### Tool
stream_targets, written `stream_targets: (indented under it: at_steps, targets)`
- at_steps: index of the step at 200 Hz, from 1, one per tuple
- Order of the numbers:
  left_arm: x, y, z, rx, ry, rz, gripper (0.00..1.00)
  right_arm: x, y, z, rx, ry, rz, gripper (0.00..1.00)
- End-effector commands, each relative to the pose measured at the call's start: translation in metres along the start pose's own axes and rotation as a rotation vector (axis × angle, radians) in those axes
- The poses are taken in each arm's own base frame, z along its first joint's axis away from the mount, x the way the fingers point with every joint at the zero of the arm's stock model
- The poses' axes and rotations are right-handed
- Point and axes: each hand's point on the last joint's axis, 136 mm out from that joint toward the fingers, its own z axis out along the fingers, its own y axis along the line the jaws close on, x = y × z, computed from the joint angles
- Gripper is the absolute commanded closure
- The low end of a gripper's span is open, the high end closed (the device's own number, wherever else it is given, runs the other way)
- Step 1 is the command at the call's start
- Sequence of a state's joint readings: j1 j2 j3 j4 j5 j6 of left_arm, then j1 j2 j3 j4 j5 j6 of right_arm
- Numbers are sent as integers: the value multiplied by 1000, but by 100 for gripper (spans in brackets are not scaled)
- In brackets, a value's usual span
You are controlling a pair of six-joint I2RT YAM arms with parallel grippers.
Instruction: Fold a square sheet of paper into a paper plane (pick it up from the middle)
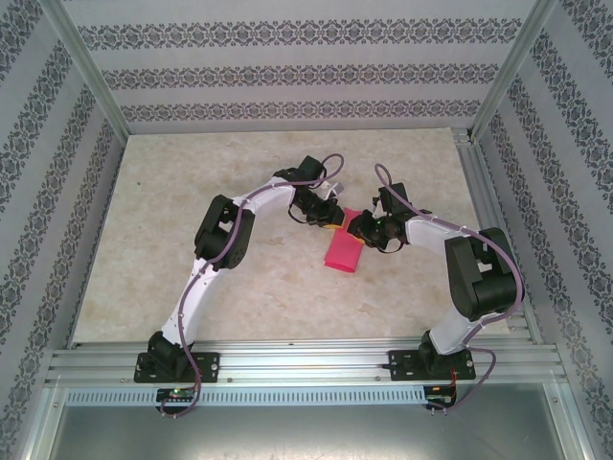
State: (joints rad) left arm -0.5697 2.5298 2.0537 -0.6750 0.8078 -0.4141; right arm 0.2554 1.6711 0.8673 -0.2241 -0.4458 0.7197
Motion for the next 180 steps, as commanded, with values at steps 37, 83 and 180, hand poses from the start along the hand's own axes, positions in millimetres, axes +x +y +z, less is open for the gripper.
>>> stream_targets:
  at_steps: [37, 83, 180]
  targets:
    - [-4, 2, -6, -21, -22, -11, 83, 2, -9, 13, 39, 16, 3, 75]
    - [-8, 1, -7, -29, -26, -6, 75, 8, -22, 23, 58, 34, 33, 76]
    - [-25, -28, -54, -72, -163, 17, 57, 9, -20, 23, 49, 39, 15, 76]
